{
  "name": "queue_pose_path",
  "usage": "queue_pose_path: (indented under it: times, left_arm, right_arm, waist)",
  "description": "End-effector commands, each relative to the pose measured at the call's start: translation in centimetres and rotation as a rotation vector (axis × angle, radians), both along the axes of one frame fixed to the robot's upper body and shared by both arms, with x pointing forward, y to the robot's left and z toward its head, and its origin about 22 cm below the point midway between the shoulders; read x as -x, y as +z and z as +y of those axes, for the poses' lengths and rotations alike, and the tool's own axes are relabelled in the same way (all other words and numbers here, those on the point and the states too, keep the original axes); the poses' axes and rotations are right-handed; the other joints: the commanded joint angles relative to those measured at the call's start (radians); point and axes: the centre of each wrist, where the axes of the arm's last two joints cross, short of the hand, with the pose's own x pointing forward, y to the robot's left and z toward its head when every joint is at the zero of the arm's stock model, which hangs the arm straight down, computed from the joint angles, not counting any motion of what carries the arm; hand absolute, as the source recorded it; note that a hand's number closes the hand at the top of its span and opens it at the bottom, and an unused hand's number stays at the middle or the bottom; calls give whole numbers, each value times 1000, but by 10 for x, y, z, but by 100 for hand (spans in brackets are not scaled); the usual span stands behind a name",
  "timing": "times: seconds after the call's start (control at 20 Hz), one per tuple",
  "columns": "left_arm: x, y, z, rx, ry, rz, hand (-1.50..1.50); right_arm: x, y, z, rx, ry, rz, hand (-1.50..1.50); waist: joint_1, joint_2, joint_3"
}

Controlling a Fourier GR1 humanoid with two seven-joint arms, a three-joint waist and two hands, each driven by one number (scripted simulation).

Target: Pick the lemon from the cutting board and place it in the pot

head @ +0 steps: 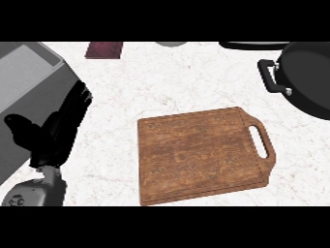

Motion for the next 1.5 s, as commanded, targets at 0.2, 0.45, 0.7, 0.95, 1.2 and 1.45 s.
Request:
queue_pose_path:
  times: [0.2,0.45,0.7,0.95,1.2,1.45]
  left_arm:
    - [-1,13,-4,6,-20,-2,0]
    - [2,7,-11,0,-31,-1,0]
    - [4,6,-4,3,-4,-8,0]
    - [5,-4,-22,-6,-9,-7,0]
    - [2,4,-12,12,-27,-8,0]
    - [-6,-4,-9,-2,4,-1,0]
  right_arm:
    - [-54,-22,11,-28,-47,63,150]
    - [-76,-50,26,73,41,156,150]
    - [-84,-110,18,-254,-26,252,-150]
    - [-96,-114,30,-410,36,274,-150]
    - [-90,-97,14,-574,4,-15,-150]
    - [-78,-89,-5,-624,-64,-239,-150]
  waist:
    - [13,4,1]
    - [13,6,1]
    - [12,7,2]
    - [5,5,2]
    - [11,9,3]
    - [7,11,3]
